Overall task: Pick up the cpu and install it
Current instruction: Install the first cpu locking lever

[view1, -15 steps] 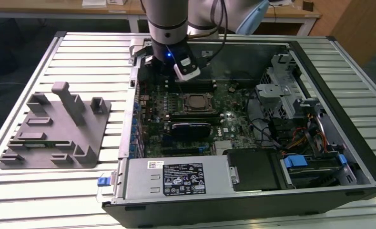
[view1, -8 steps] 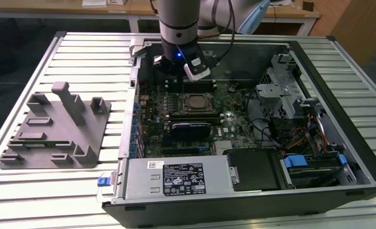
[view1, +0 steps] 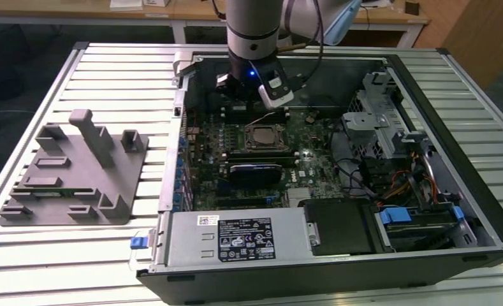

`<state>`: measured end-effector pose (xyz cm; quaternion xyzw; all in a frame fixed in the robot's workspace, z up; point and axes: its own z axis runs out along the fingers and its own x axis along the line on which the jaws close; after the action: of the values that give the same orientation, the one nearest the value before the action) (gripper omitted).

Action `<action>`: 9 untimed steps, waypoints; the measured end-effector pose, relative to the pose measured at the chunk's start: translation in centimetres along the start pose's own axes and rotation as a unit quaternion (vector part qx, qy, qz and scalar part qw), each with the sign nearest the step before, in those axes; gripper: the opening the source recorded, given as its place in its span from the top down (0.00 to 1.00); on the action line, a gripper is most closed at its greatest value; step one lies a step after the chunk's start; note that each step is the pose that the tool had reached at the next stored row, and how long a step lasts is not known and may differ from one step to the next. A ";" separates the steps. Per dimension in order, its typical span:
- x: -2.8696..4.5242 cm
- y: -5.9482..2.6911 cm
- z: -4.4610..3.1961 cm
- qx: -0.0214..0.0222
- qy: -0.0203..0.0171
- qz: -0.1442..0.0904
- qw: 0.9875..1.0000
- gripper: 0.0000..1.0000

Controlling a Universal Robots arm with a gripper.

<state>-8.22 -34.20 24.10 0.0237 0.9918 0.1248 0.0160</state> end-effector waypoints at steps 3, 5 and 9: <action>0.00 0.00 0.01 0.000 0.000 0.000 1.000 0.89; -0.01 0.01 0.01 0.000 0.000 0.000 1.000 0.89; 0.00 -0.02 0.09 0.003 -0.002 0.001 1.000 0.89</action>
<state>-8.21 -34.20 24.01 0.0253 0.9921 0.1218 0.0181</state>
